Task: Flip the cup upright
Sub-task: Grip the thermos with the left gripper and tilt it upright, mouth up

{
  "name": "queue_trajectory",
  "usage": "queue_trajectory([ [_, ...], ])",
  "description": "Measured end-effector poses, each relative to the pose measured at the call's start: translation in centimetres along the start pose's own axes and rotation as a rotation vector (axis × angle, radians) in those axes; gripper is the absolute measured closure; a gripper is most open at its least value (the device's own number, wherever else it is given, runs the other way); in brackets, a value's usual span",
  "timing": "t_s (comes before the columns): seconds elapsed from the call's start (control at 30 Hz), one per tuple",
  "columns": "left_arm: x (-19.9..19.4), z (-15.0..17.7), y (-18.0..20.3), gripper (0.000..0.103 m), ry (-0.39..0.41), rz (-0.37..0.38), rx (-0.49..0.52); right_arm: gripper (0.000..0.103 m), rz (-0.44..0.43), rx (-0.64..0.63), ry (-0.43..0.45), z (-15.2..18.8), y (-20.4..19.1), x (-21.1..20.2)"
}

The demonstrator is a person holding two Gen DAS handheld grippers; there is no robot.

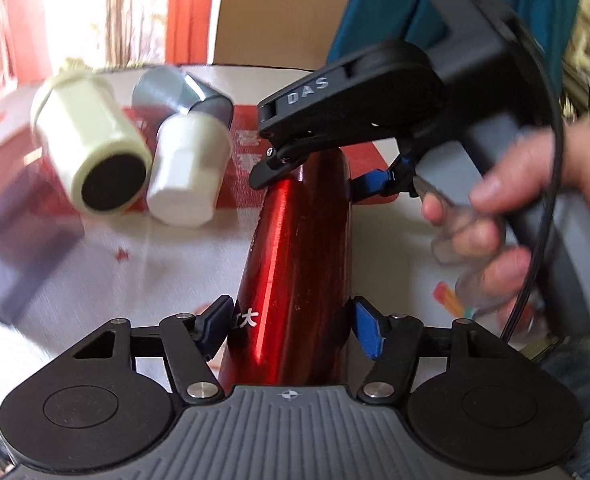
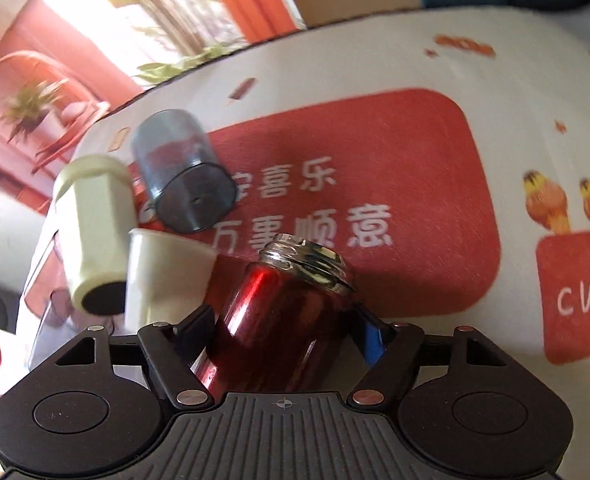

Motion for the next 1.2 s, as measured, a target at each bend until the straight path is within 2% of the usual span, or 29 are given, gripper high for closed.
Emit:
queue_trajectory([
  [0.13,-0.2,0.2,-0.5,0.036,0.002,0.034,-0.089,0.034,-0.027,-0.091,0.035,0.3,-1.6,-0.9],
  [0.33,-0.9,-0.1,-0.9,0.036,0.023,0.049,-0.174,0.035,-0.077,-0.341,0.117,0.4,-5.6,-3.2],
  [0.53,-2.0,-0.1,-1.0,0.036,0.072,0.003,-0.207,0.038,-0.130,-0.578,0.192,0.8,-10.1,-6.0],
  [0.77,-2.1,-0.6,-1.5,0.036,0.115,-0.072,-0.199,0.040,-0.155,-0.833,0.262,3.1,-14.4,-8.6],
  [0.93,-1.8,-1.0,-1.8,0.036,0.153,-0.116,-0.203,0.041,-0.161,-0.873,0.274,3.6,-15.7,-9.3],
  [1.2,-1.1,-1.8,-1.5,0.035,0.206,-0.129,-0.177,0.041,-0.148,-0.871,0.294,3.3,-15.0,-9.6],
])
Point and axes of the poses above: each gripper's, at about its wrist camera, not at the fingertips, and x roughly the way its jaws point, y to its right, z to its underside, the point moved 8 cm from there along x, roughly the way its jaws point, and after that the axes turned 12 degrees about -z, right-handed, at the moved point
